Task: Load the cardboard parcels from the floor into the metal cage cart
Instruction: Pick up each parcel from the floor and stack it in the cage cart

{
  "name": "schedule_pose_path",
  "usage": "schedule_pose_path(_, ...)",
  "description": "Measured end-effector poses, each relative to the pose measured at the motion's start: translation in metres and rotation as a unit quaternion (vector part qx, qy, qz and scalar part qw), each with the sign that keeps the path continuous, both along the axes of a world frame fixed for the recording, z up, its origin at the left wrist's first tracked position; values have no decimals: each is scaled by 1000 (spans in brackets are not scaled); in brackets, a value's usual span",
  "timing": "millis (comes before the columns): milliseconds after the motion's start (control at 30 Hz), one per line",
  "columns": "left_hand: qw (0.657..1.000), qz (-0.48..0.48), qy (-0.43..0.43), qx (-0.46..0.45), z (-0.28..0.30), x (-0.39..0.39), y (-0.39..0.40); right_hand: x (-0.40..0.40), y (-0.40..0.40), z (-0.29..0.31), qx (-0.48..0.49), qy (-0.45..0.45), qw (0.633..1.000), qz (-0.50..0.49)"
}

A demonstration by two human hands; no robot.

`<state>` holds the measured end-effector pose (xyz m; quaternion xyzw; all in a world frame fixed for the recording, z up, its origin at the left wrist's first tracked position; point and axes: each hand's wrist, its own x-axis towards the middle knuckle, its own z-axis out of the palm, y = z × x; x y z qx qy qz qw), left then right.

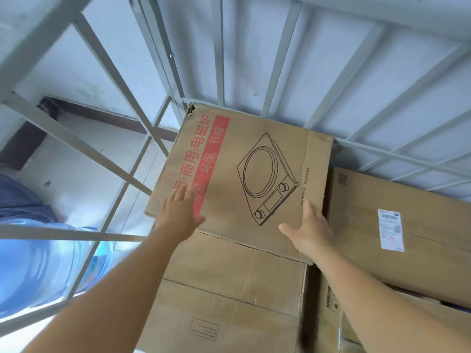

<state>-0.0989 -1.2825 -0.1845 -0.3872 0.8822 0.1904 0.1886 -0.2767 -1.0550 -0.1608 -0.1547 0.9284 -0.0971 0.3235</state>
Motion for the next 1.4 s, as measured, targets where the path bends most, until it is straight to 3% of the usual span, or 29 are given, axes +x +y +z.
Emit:
schedule_pose_path(300,997,-27,24,-66,115,31,81,38,28,101,-4,75,974,213)
schedule_pose_path(667,984,106,75,-123,266,130,176,113,50,209,-96,105,914,379)
schedule_pose_path(1033,926,291,87,-225,362,287,277,247,48,316,-202,105,793,565)
schedule_pose_path(1400,823,515,56,-232,364,471,396,458,76,329,-226,75,633,737)
